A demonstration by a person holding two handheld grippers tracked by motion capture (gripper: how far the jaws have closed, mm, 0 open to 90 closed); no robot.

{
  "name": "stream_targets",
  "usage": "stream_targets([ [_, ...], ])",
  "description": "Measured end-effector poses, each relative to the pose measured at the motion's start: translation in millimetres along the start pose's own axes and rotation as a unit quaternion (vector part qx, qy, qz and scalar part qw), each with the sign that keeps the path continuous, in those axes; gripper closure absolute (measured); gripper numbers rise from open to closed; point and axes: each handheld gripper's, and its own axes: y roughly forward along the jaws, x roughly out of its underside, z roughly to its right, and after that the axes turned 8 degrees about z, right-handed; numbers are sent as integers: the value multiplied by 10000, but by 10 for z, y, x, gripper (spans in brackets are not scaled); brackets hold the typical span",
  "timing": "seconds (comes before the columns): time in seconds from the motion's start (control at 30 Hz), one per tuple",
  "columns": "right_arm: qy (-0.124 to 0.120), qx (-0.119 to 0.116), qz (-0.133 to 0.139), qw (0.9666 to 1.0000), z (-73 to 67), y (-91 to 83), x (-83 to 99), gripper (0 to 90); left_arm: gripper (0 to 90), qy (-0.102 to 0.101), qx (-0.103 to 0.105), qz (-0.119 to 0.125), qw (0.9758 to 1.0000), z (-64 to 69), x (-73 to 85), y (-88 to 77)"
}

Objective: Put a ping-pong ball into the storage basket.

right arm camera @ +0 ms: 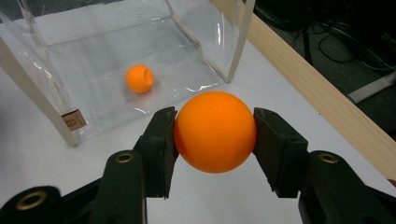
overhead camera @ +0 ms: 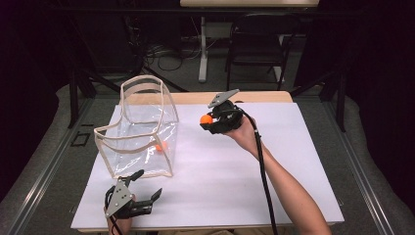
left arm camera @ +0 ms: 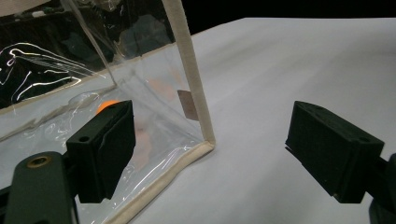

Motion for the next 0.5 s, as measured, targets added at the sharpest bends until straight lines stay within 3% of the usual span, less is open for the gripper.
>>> stream_targets([
  [0.5,-15,-78,191,9998,-52,10,-95,508,157,5,-15,-7,10000,7,0,3],
])
